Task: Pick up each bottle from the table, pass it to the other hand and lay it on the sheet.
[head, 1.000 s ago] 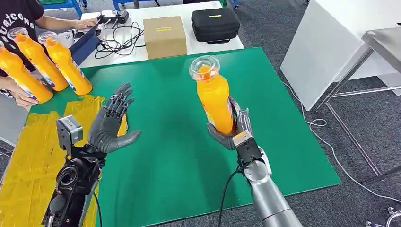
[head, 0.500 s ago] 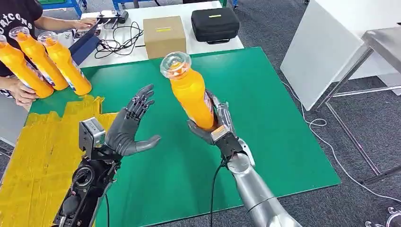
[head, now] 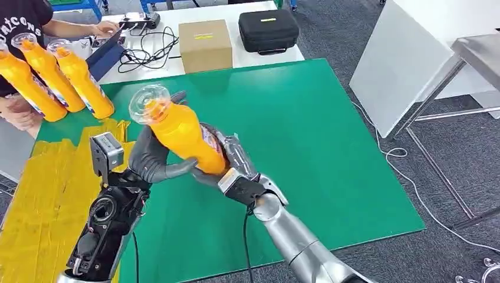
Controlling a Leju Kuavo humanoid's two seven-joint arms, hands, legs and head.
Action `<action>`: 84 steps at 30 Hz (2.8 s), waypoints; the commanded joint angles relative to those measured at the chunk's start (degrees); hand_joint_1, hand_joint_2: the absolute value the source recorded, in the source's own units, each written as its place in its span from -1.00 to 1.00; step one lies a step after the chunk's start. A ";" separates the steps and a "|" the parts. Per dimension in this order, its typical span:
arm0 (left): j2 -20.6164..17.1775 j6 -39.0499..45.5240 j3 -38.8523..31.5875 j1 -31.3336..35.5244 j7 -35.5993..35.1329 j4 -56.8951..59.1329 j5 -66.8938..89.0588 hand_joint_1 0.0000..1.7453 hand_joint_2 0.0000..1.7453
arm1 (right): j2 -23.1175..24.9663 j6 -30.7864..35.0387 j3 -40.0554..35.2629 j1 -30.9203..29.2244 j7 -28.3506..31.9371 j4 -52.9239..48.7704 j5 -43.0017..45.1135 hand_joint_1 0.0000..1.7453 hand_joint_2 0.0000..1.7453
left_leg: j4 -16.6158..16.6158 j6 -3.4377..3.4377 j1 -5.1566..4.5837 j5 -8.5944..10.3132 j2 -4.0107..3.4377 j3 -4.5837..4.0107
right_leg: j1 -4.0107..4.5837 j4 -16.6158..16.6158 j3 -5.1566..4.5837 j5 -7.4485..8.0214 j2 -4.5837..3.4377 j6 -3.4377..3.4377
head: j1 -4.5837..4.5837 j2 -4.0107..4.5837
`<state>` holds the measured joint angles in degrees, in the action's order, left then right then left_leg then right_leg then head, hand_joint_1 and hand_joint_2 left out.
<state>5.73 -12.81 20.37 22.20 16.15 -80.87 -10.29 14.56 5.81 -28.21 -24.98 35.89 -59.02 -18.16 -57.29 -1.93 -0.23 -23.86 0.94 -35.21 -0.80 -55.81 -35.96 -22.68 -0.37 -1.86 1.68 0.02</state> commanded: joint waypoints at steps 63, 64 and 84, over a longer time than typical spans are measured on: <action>-4.09 17.32 -15.19 -0.78 8.18 2.68 18.83 1.00 1.00 | -13.79 11.07 -0.14 9.48 -10.81 -22.54 -23.05 -1.00 1.00 | -0.02 0.08 0.04 -0.11 -0.04 0.18 | 0.06 0.02 0.19 -0.11 0.05 0.06 | -0.02 0.00; -4.38 21.50 -15.18 -1.27 7.80 1.98 25.65 1.00 1.00 | -14.51 11.85 0.44 10.77 -11.42 -24.54 -24.31 -1.00 1.00 | -0.06 0.12 0.09 -0.20 -0.04 0.31 | 0.11 0.01 0.35 -0.18 0.08 0.08 | 0.00 0.00; -16.12 11.77 -2.58 15.35 -6.46 24.86 85.09 1.00 1.00 | -16.94 13.40 10.22 16.94 -17.46 -41.68 -24.61 -1.00 1.00 | -0.06 0.12 0.08 -0.05 0.20 0.14 | 0.10 -0.02 0.18 -0.14 0.31 0.09 | -0.02 0.00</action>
<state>-6.12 2.65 10.73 25.23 8.13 -74.15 73.42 -0.98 18.80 -21.42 -8.62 18.93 -98.49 -43.91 -57.30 -1.93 -0.23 -23.83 0.90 -35.23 -0.78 -55.79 -36.06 -22.67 -0.39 -1.85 1.66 0.02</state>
